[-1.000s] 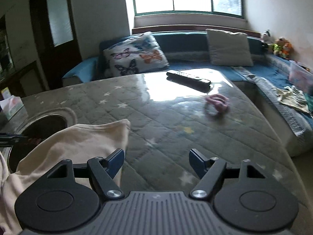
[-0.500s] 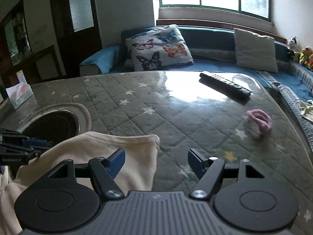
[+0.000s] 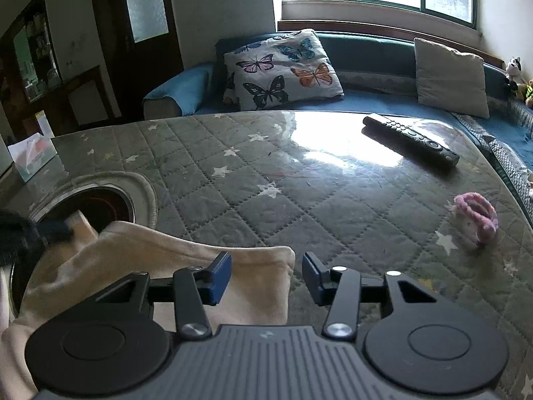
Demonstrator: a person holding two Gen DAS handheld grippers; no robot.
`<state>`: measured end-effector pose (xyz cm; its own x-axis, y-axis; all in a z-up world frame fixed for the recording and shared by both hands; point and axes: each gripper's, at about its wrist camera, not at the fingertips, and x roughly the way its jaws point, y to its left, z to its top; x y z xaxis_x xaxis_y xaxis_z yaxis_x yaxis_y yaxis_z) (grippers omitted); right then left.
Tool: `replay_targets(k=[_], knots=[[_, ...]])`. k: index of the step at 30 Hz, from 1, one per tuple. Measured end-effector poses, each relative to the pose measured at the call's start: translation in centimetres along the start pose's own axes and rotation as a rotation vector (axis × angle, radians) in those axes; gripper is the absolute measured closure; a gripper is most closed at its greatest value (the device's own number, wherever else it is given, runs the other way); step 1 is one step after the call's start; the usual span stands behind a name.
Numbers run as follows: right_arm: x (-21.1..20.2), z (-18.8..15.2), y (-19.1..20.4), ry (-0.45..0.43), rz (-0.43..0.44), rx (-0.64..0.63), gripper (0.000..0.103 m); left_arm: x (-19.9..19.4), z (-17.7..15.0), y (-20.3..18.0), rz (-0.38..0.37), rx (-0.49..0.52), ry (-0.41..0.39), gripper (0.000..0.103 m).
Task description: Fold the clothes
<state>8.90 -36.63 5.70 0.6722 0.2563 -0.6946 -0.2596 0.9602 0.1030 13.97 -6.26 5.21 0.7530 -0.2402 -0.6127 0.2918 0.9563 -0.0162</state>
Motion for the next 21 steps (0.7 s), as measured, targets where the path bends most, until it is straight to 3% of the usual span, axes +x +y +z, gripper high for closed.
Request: replay_targets(k=[6,9,11,12,19,21], knots=[[1.3,0.0,0.3,0.021,-0.002,-0.005,0.059,1.3,-0.2,2.2,0.024,-0.046,0.041,0.100],[1.8,-0.1,0.4,0.037,0.009,-0.002,0.076,1.8,-0.1,2.5,0.031,-0.045,0.041,0.100],[2.1,0.1,0.5,0.036,-0.005,-0.009,0.096,2.1,0.0,2.6,0.036,-0.044,0.039,0.100],[2.2,0.2,0.6,0.034,-0.012,-0.013,0.099,2.3,0.1,2.7,0.039,-0.044,0.039,0.100],[4.1,1.5,0.6,0.021,-0.048,-0.018,0.097,4.7,0.8,3.7,0.061,-0.054,0.078,0.100],[3.9,1.8,0.8,0.017,-0.051,-0.029,0.094,4.6,0.7,3.9,0.056,-0.060,0.083,0.095]])
